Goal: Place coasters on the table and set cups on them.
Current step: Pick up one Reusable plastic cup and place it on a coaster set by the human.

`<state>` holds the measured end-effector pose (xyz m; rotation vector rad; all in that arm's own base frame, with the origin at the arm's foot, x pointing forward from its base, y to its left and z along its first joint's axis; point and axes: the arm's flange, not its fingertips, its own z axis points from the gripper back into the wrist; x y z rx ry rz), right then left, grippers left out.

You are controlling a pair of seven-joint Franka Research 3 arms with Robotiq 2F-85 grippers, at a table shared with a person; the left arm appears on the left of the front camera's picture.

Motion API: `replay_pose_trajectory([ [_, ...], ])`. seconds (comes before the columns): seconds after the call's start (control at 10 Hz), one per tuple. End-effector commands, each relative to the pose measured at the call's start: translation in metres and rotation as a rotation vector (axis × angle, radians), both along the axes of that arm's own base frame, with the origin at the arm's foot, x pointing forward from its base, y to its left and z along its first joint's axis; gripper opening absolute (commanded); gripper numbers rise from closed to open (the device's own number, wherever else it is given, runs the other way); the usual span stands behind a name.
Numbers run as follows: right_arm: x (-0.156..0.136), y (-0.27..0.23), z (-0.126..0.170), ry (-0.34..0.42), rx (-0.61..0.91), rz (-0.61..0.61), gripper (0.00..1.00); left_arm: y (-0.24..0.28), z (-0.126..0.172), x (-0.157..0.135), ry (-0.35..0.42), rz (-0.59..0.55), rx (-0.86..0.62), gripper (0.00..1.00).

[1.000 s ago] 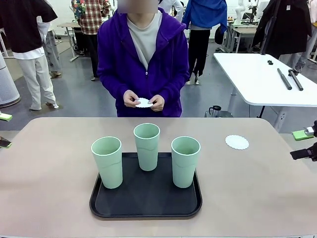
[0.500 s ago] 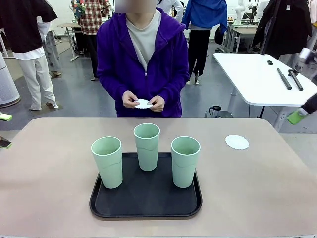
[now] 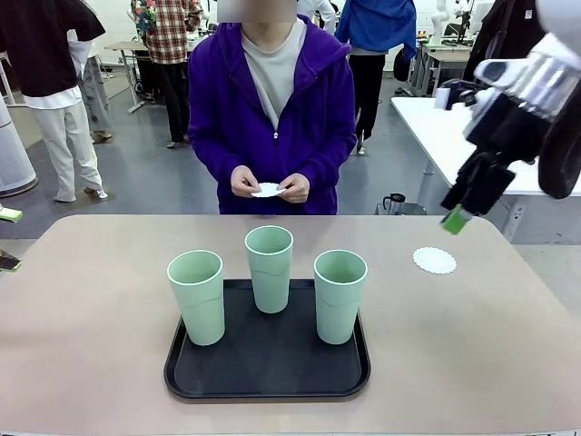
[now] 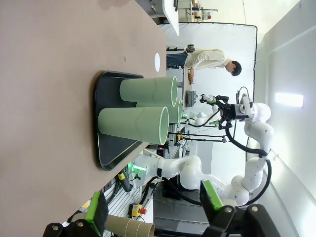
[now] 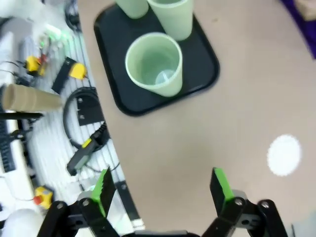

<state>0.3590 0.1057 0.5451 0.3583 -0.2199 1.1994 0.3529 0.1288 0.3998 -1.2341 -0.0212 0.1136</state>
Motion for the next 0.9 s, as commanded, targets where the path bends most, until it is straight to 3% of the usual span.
replay_pose_trajectory([
  [0.0, 0.003, 0.010, -0.024, -0.017, 0.066, 0.024, 1.00, 0.001, 0.001, -0.001, -0.005, 0.000, -0.010, 1.00],
  [0.3, 0.010, -0.007, -0.063, -0.044, 0.207, 0.022, 1.00, 0.001, 0.001, -0.001, -0.005, 0.000, -0.010, 1.00],
  [0.4, 0.005, 0.014, -0.035, -0.020, 0.101, 0.010, 1.00, 0.001, 0.001, -0.001, -0.005, 0.000, -0.010, 1.00],
  [0.7, 0.009, 0.003, -0.047, -0.027, 0.139, 0.009, 1.00, 0.001, 0.001, -0.001, -0.005, 0.000, -0.010, 1.00],
  [0.8, 0.005, -0.022, -0.054, -0.245, 0.390, 0.082, 1.00, 0.001, 0.001, -0.001, -0.005, 0.000, -0.010, 1.00],
])
